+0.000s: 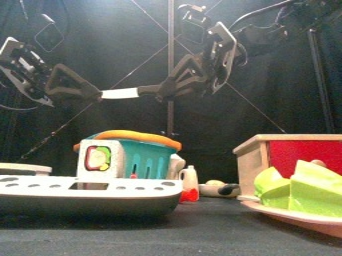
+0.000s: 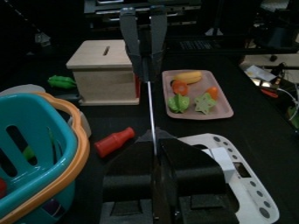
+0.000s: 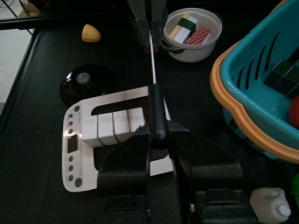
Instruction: Cut sushi roll
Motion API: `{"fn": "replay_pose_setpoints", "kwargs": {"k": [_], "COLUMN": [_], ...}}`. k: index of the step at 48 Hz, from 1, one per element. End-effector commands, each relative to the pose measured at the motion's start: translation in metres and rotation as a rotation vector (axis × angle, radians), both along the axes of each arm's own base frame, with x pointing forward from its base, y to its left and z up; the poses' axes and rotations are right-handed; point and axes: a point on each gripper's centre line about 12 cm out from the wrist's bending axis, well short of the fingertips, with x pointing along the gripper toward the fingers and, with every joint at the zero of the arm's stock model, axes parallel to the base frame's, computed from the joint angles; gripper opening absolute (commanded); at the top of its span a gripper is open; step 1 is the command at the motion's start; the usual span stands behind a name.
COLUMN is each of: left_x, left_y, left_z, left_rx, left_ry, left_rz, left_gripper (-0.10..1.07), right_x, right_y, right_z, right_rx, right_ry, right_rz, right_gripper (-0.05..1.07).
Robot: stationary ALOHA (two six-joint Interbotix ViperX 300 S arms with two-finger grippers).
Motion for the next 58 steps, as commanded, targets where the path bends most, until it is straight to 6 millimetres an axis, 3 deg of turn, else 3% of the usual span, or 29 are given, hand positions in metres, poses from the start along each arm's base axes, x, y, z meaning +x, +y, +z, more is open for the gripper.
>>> {"fn": "replay_pose_setpoints", "kwargs": {"k": [1,16,41,58], "left_x": [0.003,0.003,0.019,0.023], "left_y": [-0.004,-0.024,-0.049,-0.048], "left_z": [0.004,-0.015,-0.051,-0.058], "left_rx": [-0.003,-0.053,-0.055,-0.053], "left_ry": [-0.020,0.059,0.189,0.209], "left_rz": [-0.011,-0.036,-0.035,-0.014], "left_gripper": [0.39,0.39,0.39,0.38], "right_x": [0.006,0.013,0.015,0.016], "right_y": [0.001,0.026,0.031,0.029], "right_z": [0.012,-0.009,-0.037,-0.042], "right_rx": [-0.002,0.006,0.041,0.041], "right_ry": [-0.023,0.058,0.163,0.175], "right_rz": [0.002,0.045,0.025,0.018], "right_gripper": [0.42,0.42,0.42,0.42]}}
